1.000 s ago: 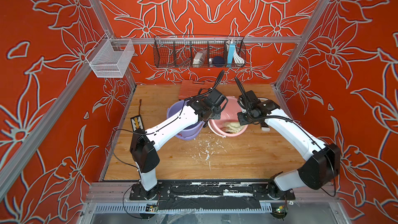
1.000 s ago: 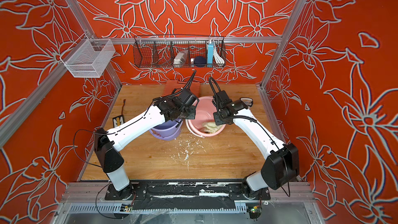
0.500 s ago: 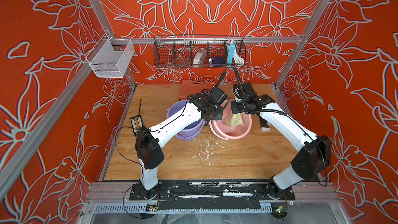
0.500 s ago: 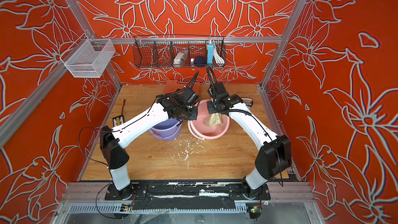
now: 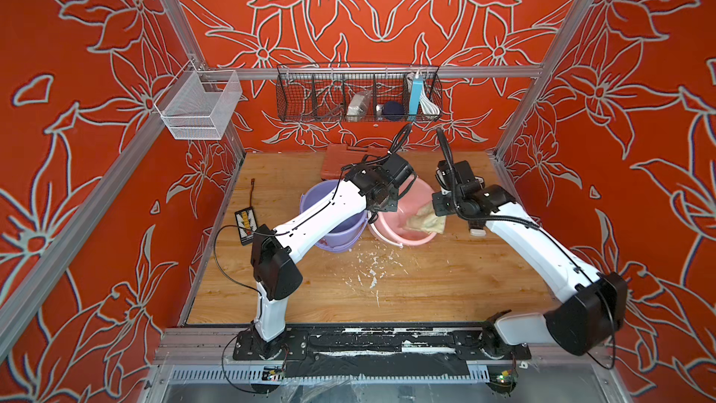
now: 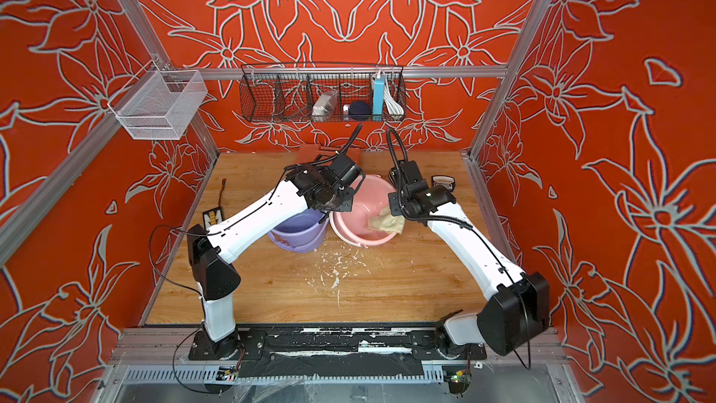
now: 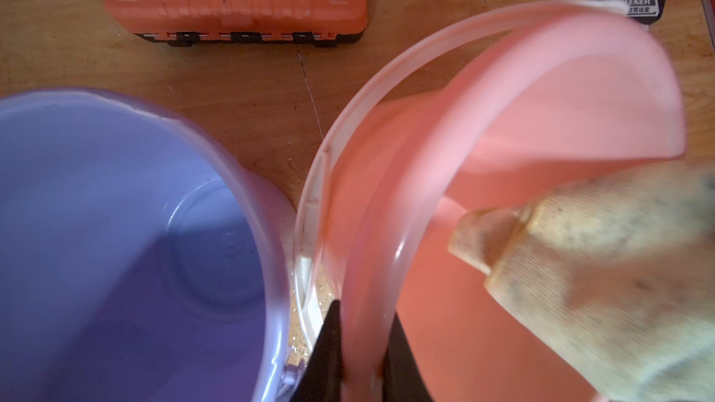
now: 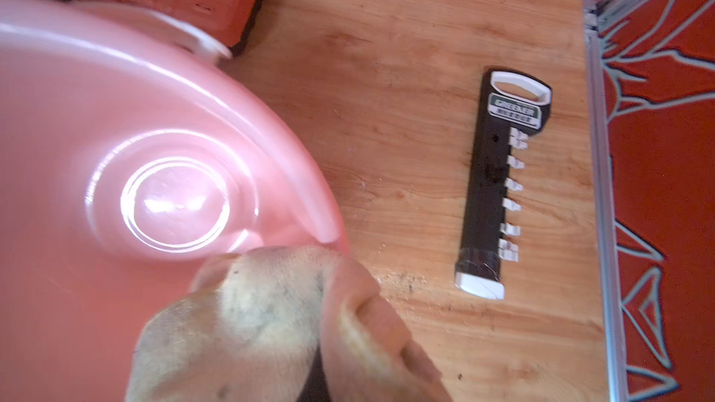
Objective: Wipe the inside of the bucket with a cloth
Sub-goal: Wipe the dirt from the inside of the bucket.
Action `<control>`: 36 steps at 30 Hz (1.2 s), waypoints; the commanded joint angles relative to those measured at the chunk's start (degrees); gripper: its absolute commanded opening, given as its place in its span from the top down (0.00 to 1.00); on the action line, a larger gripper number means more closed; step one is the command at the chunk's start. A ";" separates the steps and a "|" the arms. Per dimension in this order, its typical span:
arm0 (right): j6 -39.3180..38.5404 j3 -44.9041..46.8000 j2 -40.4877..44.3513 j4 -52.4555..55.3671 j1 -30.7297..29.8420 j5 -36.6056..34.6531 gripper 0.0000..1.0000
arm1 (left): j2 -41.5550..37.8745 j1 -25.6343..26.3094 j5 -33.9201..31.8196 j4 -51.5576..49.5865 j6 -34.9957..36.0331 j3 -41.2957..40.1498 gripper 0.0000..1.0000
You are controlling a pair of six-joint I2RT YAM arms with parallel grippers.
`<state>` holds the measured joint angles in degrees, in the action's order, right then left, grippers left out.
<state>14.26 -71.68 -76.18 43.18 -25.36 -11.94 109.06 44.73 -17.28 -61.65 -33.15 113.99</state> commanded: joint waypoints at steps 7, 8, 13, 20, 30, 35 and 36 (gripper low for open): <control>4.73 2.45 14.15 13.26 1.72 -17.06 1.00 | 2.41 -0.08 -2.00 -2.06 -0.06 4.34 1.00; 5.04 2.34 16.04 13.02 1.72 -18.25 1.00 | 2.56 -0.09 -1.60 -2.07 -0.05 4.52 1.00; 4.80 1.30 25.37 3.74 1.77 -8.95 1.00 | 3.17 -0.08 0.31 -2.08 0.43 4.71 1.00; 4.32 -3.12 19.38 -9.93 1.78 27.38 1.00 | 2.48 -0.08 3.60 -0.48 1.06 2.94 1.00; 4.32 -3.72 8.87 -16.48 1.90 47.01 1.00 | 0.20 -0.09 6.99 1.25 0.56 0.37 1.00; 1.08 -2.05 5.69 -10.69 1.90 38.94 1.00 | -0.71 -0.17 7.94 1.41 0.21 0.00 1.00; 0.09 -1.95 4.95 -8.99 1.90 36.12 1.00 | -0.72 -0.17 8.21 1.33 0.17 0.06 1.00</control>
<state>17.52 -74.70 -69.78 30.70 -23.70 28.93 111.18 44.69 -10.22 -60.34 -32.88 114.19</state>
